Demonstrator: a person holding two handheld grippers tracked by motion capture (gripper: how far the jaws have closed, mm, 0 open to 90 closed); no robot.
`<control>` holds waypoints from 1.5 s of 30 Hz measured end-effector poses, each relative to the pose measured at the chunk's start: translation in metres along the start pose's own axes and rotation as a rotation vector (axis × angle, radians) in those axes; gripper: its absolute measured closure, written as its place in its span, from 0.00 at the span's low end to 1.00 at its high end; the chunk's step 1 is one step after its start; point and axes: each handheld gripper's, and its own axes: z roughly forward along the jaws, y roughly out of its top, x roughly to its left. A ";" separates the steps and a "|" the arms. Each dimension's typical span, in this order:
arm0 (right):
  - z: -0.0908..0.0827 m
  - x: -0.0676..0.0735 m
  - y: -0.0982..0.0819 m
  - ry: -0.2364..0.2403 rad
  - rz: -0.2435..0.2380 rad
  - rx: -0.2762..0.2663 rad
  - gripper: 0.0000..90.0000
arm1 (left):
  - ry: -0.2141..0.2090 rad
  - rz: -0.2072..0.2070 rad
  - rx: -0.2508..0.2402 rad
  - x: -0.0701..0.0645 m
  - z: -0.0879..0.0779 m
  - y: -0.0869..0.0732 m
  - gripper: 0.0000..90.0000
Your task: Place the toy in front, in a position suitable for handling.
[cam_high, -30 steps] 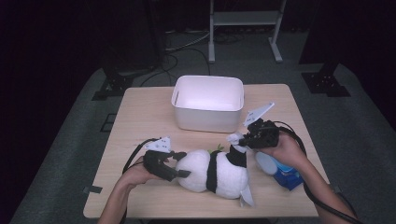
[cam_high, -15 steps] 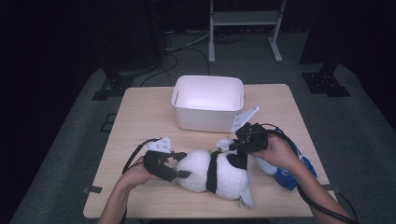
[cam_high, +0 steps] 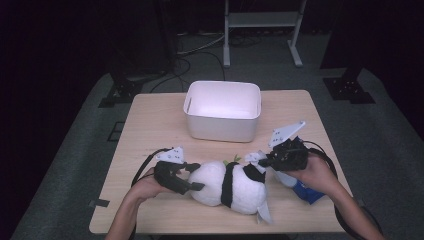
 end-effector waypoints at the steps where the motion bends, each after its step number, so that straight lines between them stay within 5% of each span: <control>1: 0.000 0.002 0.000 0.004 0.002 -0.006 0.91 | 0.001 -0.001 0.000 0.000 0.000 0.000 0.34; 12: 0.013 0.018 0.019 0.048 -0.059 0.005 0.91 | 0.020 0.028 0.011 -0.005 0.000 0.005 0.35; 22: 0.044 0.027 0.048 0.109 -0.114 0.050 0.91 | 0.032 0.063 0.021 -0.012 -0.001 0.012 0.35; 26: 0.051 0.026 0.053 0.094 -0.133 0.070 0.91 | 0.028 0.055 0.018 -0.010 -0.001 0.010 0.35; 35: 0.040 0.009 0.043 0.005 -0.093 0.115 0.91 | 0.025 0.045 0.017 -0.009 -0.001 0.008 0.35; 45: 0.002 0.000 0.013 -0.013 -0.022 0.032 0.91 | 0.026 0.013 0.009 -0.006 -0.001 0.008 0.36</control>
